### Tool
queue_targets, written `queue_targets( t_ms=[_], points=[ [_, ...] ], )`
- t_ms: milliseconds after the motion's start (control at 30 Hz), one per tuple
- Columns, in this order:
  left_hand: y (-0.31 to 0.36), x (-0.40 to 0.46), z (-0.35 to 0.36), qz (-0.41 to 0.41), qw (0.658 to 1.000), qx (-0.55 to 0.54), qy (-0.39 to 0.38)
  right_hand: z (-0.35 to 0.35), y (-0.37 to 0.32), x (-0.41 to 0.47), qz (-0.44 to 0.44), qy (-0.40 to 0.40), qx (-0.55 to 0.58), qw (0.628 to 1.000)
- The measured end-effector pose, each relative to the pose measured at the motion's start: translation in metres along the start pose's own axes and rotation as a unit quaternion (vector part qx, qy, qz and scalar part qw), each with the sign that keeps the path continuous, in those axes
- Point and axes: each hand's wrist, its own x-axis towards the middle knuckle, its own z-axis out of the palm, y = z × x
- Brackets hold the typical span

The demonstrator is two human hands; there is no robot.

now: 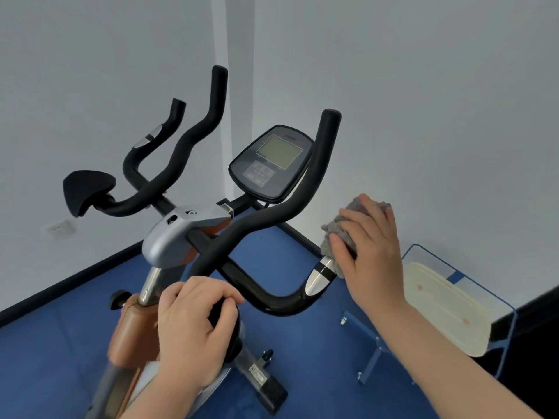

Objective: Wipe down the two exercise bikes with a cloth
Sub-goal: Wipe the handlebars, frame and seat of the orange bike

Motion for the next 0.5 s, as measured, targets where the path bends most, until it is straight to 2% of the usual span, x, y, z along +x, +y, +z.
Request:
queue_targets(
  t_ms=[100, 200, 300, 400, 500],
  points=[
    [-0.001, 0.001, -0.001, 0.003, 1.000, 0.001, 0.001, -0.001, -0.018, -0.017, -0.026, -0.073, 0.013, 0.997],
    [0.001, 0.001, -0.001, 0.009, 1.000, -0.003, 0.002, 0.007, -0.048, -0.032, -0.108, -0.139, 0.020, 0.984],
    [0.002, 0.000, -0.001, 0.008, 1.000, -0.008, 0.004, 0.000, -0.041, -0.025, -0.157, -0.183, -0.028, 0.970],
    [0.002, -0.001, -0.001, 0.015, 1.000, -0.017, 0.013, -0.013, -0.029, -0.027, -0.092, -0.175, -0.005, 0.980],
    [-0.002, -0.004, 0.001, -0.002, 0.996, -0.048, 0.072, 0.001, -0.065, -0.035, -0.048, -0.197, -0.037, 0.978]
  ],
)
